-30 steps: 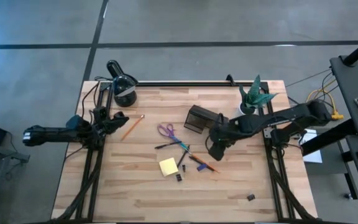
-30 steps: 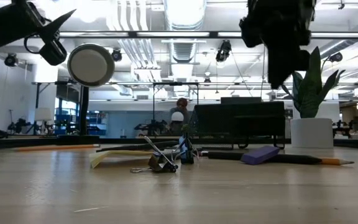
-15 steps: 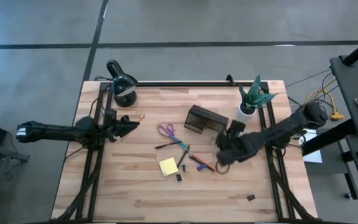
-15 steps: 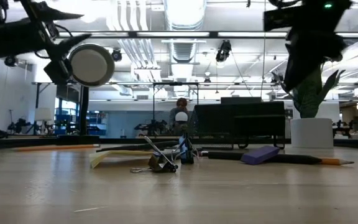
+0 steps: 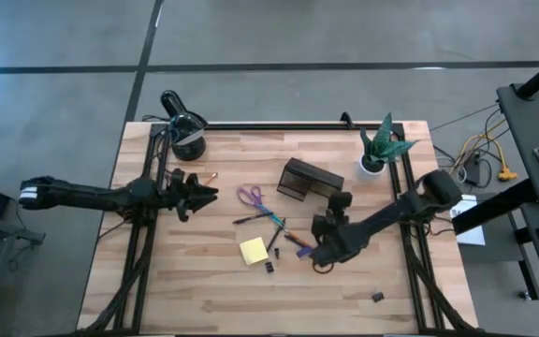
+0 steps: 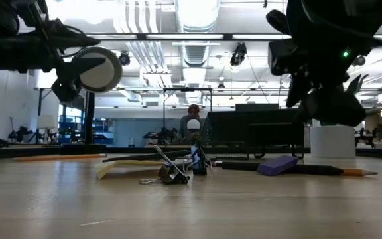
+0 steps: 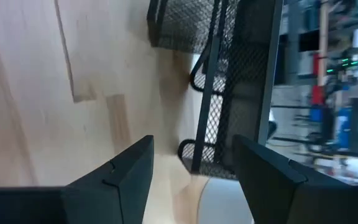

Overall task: Pick and place office supplies into organizer
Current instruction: Prepare the black desk organizer

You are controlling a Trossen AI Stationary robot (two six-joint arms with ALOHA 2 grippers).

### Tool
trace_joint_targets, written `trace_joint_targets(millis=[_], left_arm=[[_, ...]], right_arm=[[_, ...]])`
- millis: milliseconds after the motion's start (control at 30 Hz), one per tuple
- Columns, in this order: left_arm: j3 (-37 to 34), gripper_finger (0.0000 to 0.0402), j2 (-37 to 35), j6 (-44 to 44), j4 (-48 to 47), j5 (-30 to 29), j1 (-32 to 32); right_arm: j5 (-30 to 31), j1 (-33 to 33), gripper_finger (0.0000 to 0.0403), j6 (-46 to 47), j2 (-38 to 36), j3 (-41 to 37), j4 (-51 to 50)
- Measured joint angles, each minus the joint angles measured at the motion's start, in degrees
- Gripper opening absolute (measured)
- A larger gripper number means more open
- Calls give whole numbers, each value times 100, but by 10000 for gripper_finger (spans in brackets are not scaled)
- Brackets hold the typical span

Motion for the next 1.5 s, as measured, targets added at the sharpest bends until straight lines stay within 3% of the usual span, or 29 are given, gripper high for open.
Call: trace_joint_targets(millis=[67, 133, 300, 400, 533, 767, 1067, 1500], left_arm=[[4, 150, 133, 2, 2, 1, 0], [11, 150, 235, -24, 16, 1, 0], [17, 150, 354, -594, 32, 18, -2], [9, 150, 398, -601, 26, 18, -2], [11, 150, 442, -596, 57, 10, 0], [11, 150, 433, -409, 40, -25, 0], [22, 150, 433, -408, 55, -134, 0], [26, 150, 406, -439, 71, -152, 0]], right_arm=[[17, 1, 208, 493, 88, 144, -111], [-119, 1, 208, 1743, 101, 324, -452], [-1752, -48, 208, 7143, 28, 539, -1495], [-2508, 58, 208, 8888, -14, 497, -990], [-2655, 79, 208, 8850, 130, 444, -63], [-2395, -104, 208, 8411, 366, 389, -991], [-2466, -405, 208, 8711, 553, -90, 18], [-1190, -987, 208, 8464, 568, -34, -302]])
